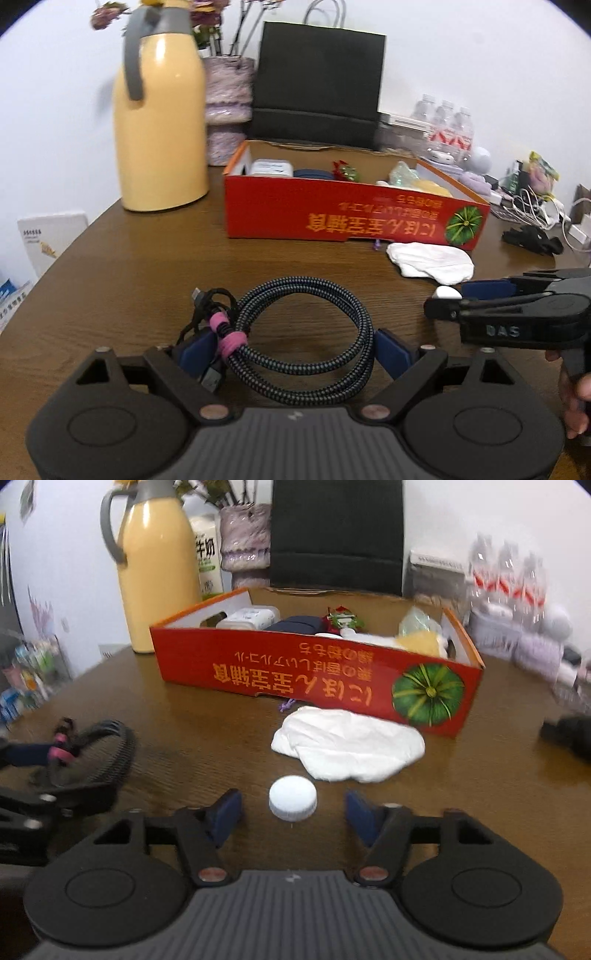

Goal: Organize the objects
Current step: 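Grasp the braided pink-tied cable with the left tool while the right tool grasps a white cap, then carry the braided cable and white cap over the cardboard box, then lower the cable and cap into the box and open both tools, then withdraw both open tools from the box toward the white cloth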

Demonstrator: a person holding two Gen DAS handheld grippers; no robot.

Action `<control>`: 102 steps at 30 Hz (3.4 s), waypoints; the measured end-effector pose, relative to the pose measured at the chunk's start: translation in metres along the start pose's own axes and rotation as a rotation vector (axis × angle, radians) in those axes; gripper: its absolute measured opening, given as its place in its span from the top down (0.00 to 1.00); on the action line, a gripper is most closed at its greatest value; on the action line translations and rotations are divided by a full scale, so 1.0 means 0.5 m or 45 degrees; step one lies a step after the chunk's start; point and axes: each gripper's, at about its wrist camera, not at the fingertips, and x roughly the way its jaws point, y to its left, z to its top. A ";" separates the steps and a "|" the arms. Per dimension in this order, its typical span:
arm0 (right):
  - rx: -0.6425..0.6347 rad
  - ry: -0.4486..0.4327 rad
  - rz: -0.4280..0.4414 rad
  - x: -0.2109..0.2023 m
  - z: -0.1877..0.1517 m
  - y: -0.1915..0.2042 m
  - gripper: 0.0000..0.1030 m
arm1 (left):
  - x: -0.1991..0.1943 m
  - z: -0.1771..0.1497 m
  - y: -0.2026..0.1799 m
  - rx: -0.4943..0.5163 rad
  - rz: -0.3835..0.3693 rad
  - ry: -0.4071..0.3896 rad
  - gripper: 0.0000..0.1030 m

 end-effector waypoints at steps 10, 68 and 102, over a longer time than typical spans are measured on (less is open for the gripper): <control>0.083 -0.085 -0.006 -0.164 -0.046 0.015 0.72 | -0.144 -0.030 -0.027 0.000 -0.110 -0.087 0.11; 0.162 -0.007 -0.019 0.077 0.252 -0.227 0.35 | 0.324 0.402 -0.088 0.135 -0.120 0.117 0.11; 0.148 -0.136 0.010 -0.130 0.238 -0.154 0.18 | 0.125 0.410 -0.009 0.118 0.046 -0.031 0.00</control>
